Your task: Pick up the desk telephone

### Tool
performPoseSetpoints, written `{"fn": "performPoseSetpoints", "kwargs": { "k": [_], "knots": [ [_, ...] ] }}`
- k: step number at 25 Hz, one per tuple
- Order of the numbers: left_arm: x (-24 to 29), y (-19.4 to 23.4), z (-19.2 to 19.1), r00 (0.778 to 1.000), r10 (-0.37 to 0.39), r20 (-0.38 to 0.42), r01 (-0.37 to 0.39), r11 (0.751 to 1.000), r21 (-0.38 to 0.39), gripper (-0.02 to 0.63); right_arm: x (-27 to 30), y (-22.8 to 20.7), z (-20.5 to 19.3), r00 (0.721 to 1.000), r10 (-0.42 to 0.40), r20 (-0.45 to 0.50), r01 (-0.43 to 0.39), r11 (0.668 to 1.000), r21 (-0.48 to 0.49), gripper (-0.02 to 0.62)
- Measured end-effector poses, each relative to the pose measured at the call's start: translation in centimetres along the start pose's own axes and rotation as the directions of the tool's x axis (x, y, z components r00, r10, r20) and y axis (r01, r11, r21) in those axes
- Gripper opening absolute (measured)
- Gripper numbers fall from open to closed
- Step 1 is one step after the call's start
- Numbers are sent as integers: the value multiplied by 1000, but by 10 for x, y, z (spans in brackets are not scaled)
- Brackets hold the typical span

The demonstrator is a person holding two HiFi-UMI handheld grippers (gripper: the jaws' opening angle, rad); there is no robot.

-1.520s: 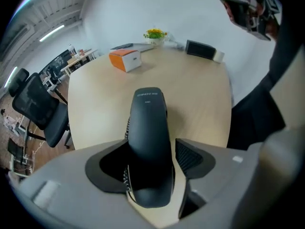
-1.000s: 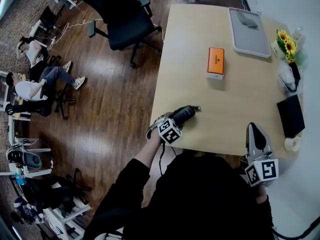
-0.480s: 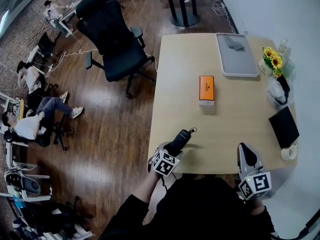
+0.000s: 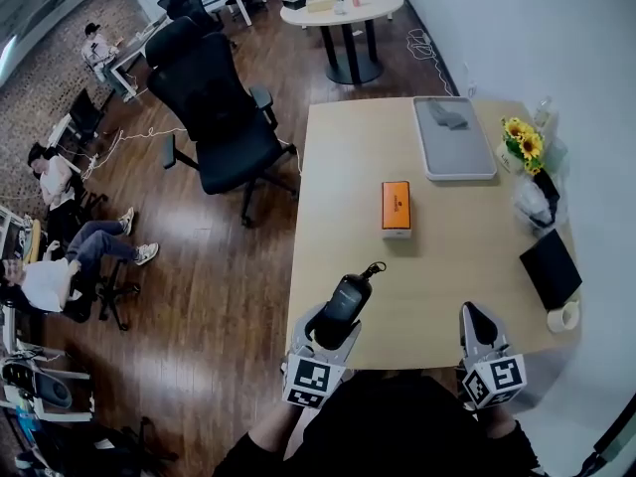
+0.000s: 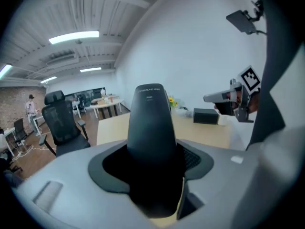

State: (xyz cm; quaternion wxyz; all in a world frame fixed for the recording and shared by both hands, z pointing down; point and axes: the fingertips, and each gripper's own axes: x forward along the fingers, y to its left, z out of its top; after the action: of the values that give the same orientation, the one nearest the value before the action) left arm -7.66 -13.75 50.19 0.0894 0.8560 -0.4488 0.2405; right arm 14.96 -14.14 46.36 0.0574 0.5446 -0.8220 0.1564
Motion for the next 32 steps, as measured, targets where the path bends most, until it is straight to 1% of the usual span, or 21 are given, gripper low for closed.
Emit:
{"fn": "performPoseSetpoints", "kwargs": {
  "k": [3, 7, 12, 25, 32],
  "knots": [
    [-13, 2, 20, 997, 44, 64, -43, 999, -14, 262, -2, 3, -7, 1000, 2, -19, -1, 1000, 13, 1],
    [-16, 4, 28, 993, 65, 103, -66, 998, 12, 262, -2, 1, -5, 1000, 1, -6, -1, 1000, 5, 2],
    [-13, 3, 21, 994, 57, 90, -58, 998, 9, 262, -1, 2, -2, 1000, 3, -2, -3, 1000, 1, 1],
    [-10, 5, 23, 992, 94, 89, -97, 995, 27, 261, -1, 1, -1, 1000, 12, -5, -12, 1000, -4, 2],
    [-11, 7, 24, 991, 101, 93, -104, 994, 23, 261, 3, 9, 1, 999, 45, -15, -46, 998, -38, 2]
  ]
}}
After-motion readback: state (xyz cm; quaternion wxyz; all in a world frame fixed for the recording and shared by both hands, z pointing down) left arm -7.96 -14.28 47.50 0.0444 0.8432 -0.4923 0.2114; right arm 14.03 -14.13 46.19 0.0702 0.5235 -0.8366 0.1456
